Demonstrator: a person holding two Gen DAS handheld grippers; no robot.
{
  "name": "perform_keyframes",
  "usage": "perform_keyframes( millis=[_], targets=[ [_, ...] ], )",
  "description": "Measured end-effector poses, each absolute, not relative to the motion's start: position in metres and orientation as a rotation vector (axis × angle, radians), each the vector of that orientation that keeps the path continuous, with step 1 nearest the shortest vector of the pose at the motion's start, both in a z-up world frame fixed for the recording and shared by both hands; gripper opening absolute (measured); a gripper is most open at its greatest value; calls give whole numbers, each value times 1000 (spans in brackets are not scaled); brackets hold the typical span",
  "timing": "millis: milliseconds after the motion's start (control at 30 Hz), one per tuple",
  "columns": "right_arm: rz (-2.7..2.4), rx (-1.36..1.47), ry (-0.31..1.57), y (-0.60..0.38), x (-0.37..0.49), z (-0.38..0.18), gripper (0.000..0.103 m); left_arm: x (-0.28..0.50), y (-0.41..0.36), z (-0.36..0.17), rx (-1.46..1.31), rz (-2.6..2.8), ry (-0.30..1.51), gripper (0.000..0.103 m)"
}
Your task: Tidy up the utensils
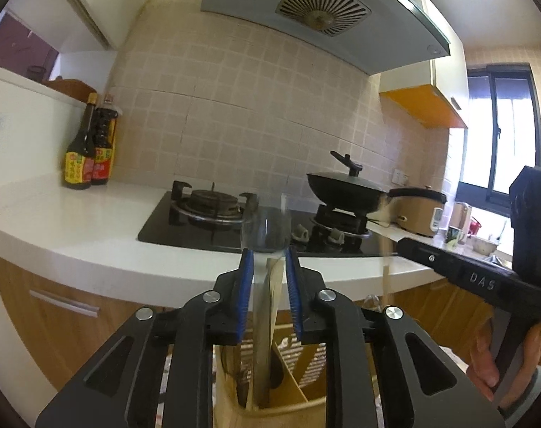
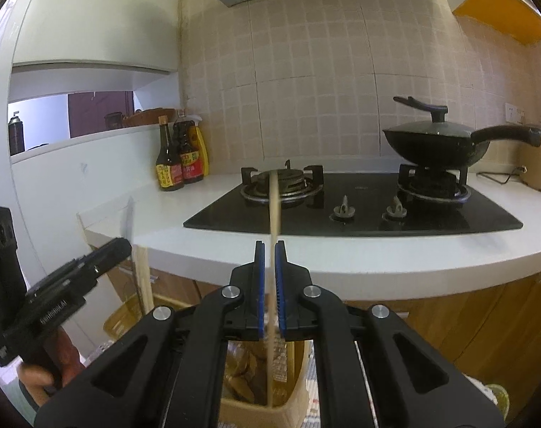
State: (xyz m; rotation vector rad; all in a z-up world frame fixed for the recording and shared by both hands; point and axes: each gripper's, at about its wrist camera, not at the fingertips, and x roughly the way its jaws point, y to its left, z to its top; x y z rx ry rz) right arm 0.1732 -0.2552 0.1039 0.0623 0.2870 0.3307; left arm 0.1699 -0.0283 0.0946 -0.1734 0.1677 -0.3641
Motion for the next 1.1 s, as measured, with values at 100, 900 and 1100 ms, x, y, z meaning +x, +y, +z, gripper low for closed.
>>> perform_keyframes(
  millis=[100, 900, 1100],
  targets=[
    [345, 85, 309, -261, 166, 103, 19, 159, -23, 100, -157, -378, 165, 33],
    [270, 27, 301, -247, 39, 85, 70, 41, -9, 110, -177, -225, 242, 82],
    [118, -23, 182, -254, 19, 40, 88, 25, -34, 59, -155, -97, 234, 85]
  ],
)
